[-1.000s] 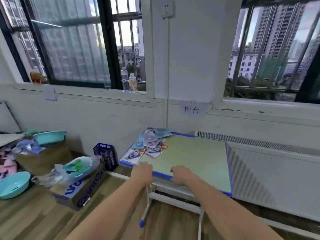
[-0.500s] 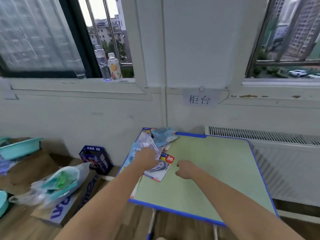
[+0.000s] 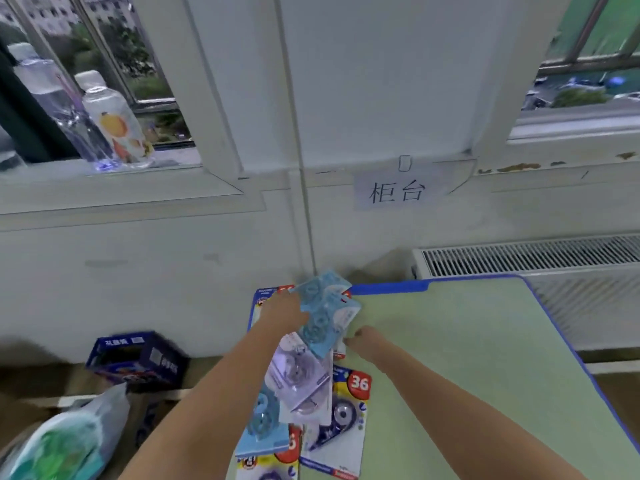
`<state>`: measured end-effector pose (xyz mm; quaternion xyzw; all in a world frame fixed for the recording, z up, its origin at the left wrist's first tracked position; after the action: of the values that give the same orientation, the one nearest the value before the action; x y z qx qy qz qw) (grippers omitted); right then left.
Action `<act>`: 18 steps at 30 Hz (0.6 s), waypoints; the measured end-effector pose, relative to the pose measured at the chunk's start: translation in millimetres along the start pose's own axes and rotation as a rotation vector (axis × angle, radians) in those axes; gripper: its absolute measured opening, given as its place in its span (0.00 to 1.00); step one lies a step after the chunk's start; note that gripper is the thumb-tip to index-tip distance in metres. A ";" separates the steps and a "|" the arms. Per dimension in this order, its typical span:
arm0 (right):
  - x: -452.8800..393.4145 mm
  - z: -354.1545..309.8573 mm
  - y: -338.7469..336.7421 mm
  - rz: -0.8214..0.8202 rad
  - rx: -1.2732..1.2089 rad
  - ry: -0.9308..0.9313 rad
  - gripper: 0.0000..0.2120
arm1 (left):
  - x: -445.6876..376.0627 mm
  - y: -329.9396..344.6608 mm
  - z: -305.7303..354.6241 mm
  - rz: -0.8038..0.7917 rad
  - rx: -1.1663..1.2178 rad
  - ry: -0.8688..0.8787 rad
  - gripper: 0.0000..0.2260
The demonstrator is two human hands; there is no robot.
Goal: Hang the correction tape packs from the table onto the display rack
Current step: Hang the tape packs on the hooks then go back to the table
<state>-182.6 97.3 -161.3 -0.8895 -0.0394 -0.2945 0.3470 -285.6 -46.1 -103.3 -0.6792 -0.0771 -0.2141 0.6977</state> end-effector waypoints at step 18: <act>-37.0 8.6 28.8 0.110 -0.884 0.203 0.08 | -99.2 24.5 17.8 0.035 0.119 0.047 0.28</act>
<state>-200.9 86.0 -203.9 -0.9197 0.1715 -0.3497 -0.0485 -361.4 -9.8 -164.1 -0.6325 -0.0612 -0.2129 0.7422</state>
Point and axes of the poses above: each hand's wrist, its own x-axis away from the middle knuckle, its own y-axis out of the palm, z = x × y, the point moved 10 cm from there along -x, towards the middle knuckle, and after that the axes turned 7 degrees about -y, right-handed, at the moved point
